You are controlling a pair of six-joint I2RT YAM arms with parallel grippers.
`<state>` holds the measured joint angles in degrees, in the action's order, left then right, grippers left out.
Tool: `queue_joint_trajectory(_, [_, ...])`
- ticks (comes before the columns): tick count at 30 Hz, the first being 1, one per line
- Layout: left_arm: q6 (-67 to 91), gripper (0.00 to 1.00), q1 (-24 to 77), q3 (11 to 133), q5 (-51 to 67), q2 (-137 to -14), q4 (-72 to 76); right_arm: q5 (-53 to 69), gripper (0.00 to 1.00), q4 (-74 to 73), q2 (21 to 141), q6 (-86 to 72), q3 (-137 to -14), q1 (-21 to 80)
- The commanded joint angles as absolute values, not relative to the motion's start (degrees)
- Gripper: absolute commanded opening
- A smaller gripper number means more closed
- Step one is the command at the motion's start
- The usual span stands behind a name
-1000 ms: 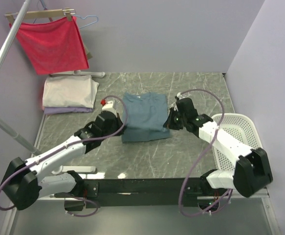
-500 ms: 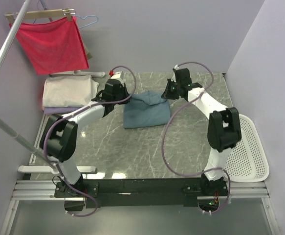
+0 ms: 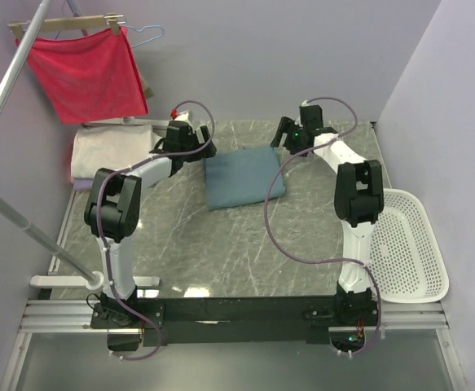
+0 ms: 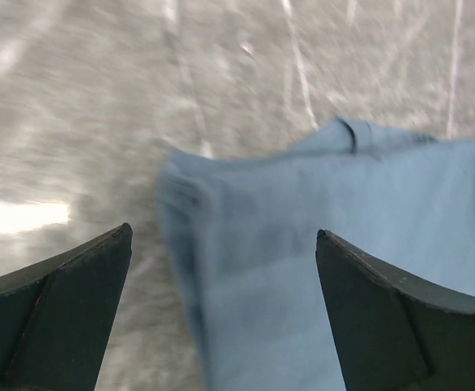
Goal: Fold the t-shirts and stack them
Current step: Fold the long partially folded tshirt into a neat square, then put the neatly folded tshirt into the corner of the board with the left arm
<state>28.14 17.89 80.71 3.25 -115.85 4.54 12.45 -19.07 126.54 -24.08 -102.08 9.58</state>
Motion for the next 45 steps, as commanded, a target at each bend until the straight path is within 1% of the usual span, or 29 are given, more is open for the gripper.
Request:
queue_joint_trajectory(1, [26.5, 1.0, 16.7, 81.7, 4.4, -110.5, 5.6, 11.2, 0.89, -14.8, 117.6, -22.0, -103.0, 7.4])
queue_joint_trajectory(3, [27.1, 1.0, 16.8, 81.4, 7.3, -109.1, 6.1, 14.6, 0.89, -16.5, 117.0, -21.7, -103.2, 7.4])
queue_joint_trajectory(5, [28.5, 0.99, 16.7, 81.0, 14.8, -108.6, 8.8, 16.3, 0.89, -16.2, 116.5, -22.6, -102.7, 7.7])
queue_joint_trajectory(6, [28.9, 1.0, 16.7, 81.6, 17.3, -109.1, 8.9, 19.4, 0.89, -15.8, 116.5, -23.1, -102.2, 7.9])
queue_joint_trajectory(7, [29.8, 1.0, 17.0, 83.4, 21.4, -110.4, 9.0, 20.7, 0.89, -15.6, 116.9, -23.5, -102.4, 8.1])
queue_joint_trajectory(10, [30.6, 0.99, 17.4, 87.7, 28.8, -114.8, 8.8, 25.7, 0.88, -16.3, 119.1, -22.9, -104.8, 9.8])
queue_joint_trajectory(11, [31.0, 0.99, 17.5, 88.4, 33.1, -115.8, 9.4, 26.5, 0.87, -17.4, 119.7, -22.9, -105.7, 10.6])
queue_joint_trajectory(13, [33.1, 0.99, 17.5, 88.9, 37.0, -118.5, 11.9, 29.9, 0.87, -17.5, 121.8, -23.3, -107.8, 11.2])
queue_joint_trajectory(15, [34.5, 1.0, 17.5, 89.4, 37.3, -121.0, 12.6, 32.2, 0.87, -17.2, 124.1, -25.0, -109.1, 11.5])
queue_joint_trajectory(20, [35.5, 0.99, 17.5, 89.3, 37.2, -125.9, 13.4, 32.3, 0.87, -19.5, 131.1, -26.5, -112.8, 11.5])
queue_joint_trajectory(25, [34.5, 0.99, 16.8, 85.1, 29.8, -127.4, 12.1, 29.9, 0.87, -21.3, 135.3, -27.2, -113.3, 11.3])
queue_joint_trajectory(30, [32.3, 0.99, 16.1, 80.7, 22.1, -124.8, 11.8, 25.4, 0.87, -24.6, 138.3, -27.0, -114.6, 10.0])
queue_joint_trajectory(32, [31.5, 0.99, 16.0, 80.2, 21.2, -124.3, 11.3, 24.9, 0.86, -23.4, 136.4, -26.5, -112.2, 9.8])
queue_joint_trajectory(33, [31.3, 0.99, 16.0, 80.0, 20.0, -123.7, 10.9, 25.0, 0.86, -20.4, 135.0, -26.0, -110.3, 9.5])
queue_joint_trajectory(34, [31.1, 1.0, 16.0, 79.8, 19.8, -123.2, 10.9, 25.2, 0.86, -17.8, 130.5, -25.3, -104.9, 9.2])
queue_joint_trajectory(36, [31.0, 0.99, 16.0, 78.7, 20.1, -121.9, 11.9, 25.8, 0.87, -9.6, 124.8, -25.1, -98.3, 9.0])
queue_joint_trajectory(37, [31.1, 0.99, 16.0, 78.4, 20.6, -121.5, 12.3, 26.1, 0.88, -7.9, 119.8, -24.8, -93.5, 8.7])
queue_joint_trajectory(40, [31.1, 0.99, 16.1, 78.4, 21.7, -120.3, 13.1, 27.5, 0.88, -5.8, 111.6, -24.3, -87.9, 8.6])
queue_joint_trajectory(43, [31.0, 0.99, 16.1, 79.0, 22.8, -120.1, 13.1, 29.8, 0.89, -6.0, 106.3, -24.4, -83.9, 9.0])
queue_joint_trajectory(45, [31.0, 0.99, 16.1, 79.5, 23.0, -120.2, 13.0, 30.3, 0.89, -8.3, 105.2, -24.3, -82.8, 9.6])
